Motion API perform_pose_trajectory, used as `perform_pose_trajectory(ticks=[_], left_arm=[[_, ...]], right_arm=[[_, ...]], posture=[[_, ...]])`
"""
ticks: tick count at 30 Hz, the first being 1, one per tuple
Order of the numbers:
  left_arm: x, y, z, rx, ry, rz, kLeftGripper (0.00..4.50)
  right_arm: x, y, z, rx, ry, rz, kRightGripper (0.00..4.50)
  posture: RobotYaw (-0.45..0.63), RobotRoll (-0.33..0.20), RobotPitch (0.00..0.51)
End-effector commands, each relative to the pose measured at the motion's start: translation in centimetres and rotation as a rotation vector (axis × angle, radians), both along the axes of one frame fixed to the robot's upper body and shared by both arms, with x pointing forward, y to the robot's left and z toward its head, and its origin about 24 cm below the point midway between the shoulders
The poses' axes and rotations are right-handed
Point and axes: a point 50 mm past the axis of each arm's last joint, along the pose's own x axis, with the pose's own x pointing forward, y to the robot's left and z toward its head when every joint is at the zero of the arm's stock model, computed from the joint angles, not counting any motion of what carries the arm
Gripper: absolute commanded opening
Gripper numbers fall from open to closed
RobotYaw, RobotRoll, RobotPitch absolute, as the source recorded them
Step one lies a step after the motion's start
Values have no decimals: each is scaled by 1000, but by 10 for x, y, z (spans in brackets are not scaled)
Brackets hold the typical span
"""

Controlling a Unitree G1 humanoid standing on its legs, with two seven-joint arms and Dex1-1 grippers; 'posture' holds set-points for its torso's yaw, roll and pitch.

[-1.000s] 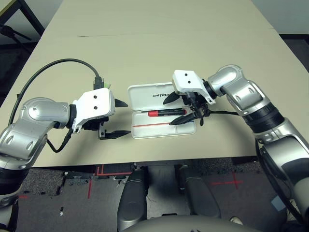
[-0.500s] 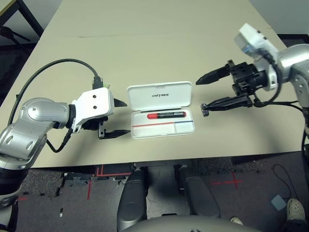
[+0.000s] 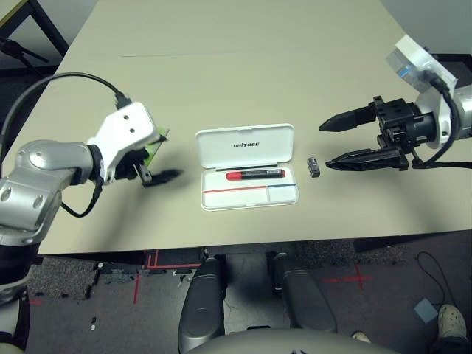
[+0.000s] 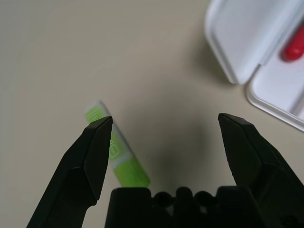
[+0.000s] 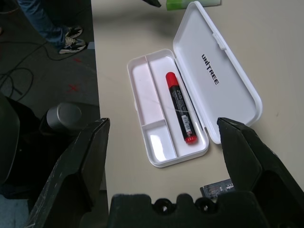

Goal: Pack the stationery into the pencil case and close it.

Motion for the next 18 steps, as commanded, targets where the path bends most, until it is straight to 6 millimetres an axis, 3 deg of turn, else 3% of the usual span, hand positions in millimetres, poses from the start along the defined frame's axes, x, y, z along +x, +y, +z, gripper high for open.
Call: perform_pose_trajectory(ticks=[1, 7, 18], left_arm=[[3, 11, 3, -42, 51, 156, 4500], [7, 17, 7, -69, 118, 278, 4500], [27, 18, -7, -128, 226, 366, 4500]], right_arm=[[0, 2, -1, -16, -10, 11, 4490], [2, 3, -5, -24, -12, 11, 4490], [2, 7, -7, -25, -19, 17, 4490]], posture=[[28, 0, 196], [28, 0, 196], [12, 0, 201]])
